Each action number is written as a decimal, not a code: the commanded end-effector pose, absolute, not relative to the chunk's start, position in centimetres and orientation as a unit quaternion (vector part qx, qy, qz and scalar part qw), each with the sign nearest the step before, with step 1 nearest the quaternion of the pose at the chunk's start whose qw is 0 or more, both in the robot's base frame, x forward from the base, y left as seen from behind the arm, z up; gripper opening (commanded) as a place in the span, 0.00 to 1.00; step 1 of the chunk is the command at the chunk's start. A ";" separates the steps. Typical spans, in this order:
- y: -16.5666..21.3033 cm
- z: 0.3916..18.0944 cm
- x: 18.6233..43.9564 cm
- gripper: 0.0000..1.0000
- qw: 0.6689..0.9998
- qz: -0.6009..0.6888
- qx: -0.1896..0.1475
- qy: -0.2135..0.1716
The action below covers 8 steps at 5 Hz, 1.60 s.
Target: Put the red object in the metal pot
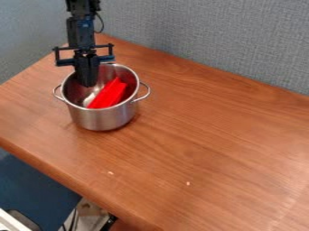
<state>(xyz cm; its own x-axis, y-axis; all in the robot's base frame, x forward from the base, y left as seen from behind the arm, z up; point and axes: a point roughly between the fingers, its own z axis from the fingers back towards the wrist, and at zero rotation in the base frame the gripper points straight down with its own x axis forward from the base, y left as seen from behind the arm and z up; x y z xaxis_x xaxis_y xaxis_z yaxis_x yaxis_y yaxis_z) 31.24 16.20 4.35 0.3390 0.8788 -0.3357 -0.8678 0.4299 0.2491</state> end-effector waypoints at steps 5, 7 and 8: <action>5.9 3.0 29.0 0.00 0.880 0.453 0.011 0.144; 2.6 4.8 29.5 0.00 0.867 0.476 -0.003 0.145; 2.6 3.8 28.2 0.00 0.878 0.460 -0.015 0.132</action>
